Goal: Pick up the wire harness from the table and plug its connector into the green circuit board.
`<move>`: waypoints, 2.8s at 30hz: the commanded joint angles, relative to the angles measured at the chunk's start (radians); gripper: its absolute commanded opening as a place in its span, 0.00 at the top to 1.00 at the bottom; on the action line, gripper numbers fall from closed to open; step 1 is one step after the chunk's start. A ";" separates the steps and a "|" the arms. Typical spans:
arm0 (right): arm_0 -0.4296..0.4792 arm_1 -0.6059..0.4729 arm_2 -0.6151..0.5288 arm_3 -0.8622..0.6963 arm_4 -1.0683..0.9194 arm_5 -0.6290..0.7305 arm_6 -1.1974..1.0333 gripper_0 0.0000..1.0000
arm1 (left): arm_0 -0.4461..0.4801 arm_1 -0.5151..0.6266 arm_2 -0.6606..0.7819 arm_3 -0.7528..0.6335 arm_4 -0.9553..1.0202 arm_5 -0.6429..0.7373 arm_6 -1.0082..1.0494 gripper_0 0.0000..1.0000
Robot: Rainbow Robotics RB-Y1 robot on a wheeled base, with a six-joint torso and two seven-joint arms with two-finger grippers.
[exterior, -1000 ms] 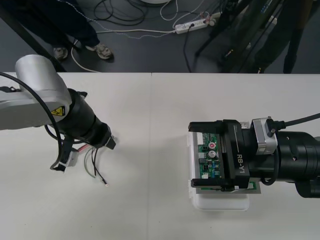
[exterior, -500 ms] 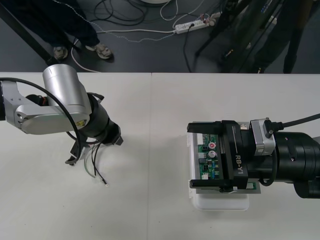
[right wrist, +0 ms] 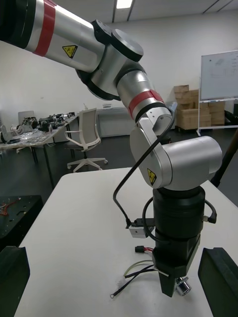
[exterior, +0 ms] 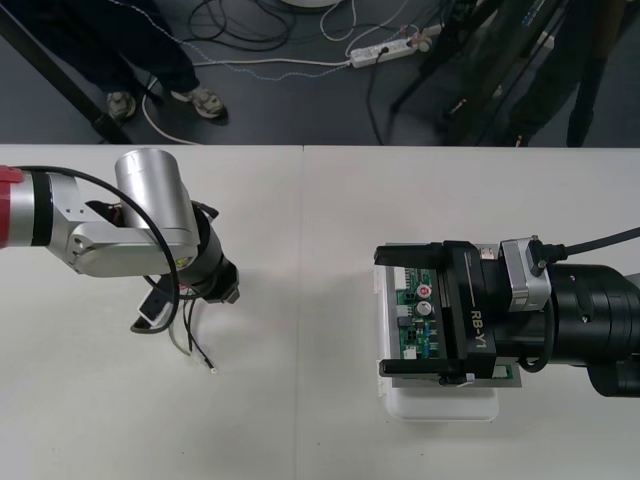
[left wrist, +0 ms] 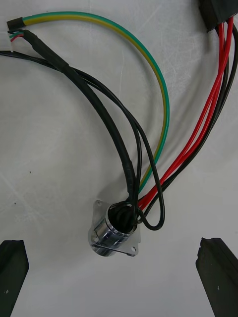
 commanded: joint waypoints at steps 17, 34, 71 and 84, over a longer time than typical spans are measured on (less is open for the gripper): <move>0.019 0.015 0.000 -0.030 -0.001 -0.011 0.084 0.00 | -0.052 -0.115 -0.118 0.163 0.040 0.175 -0.222 0.00; 0.019 0.015 -0.004 -0.030 0.002 -0.012 0.136 0.00 | -0.051 -0.135 -0.129 0.198 0.056 0.190 -0.228 0.00; 0.020 0.015 -0.010 -0.030 0.002 -0.011 0.149 0.00 | -0.029 -0.135 -0.148 0.216 0.040 0.221 -0.242 0.26; 0.020 0.015 -0.010 -0.030 0.000 -0.011 0.149 0.00 | -0.029 -0.135 -0.154 0.222 0.039 0.221 -0.245 0.56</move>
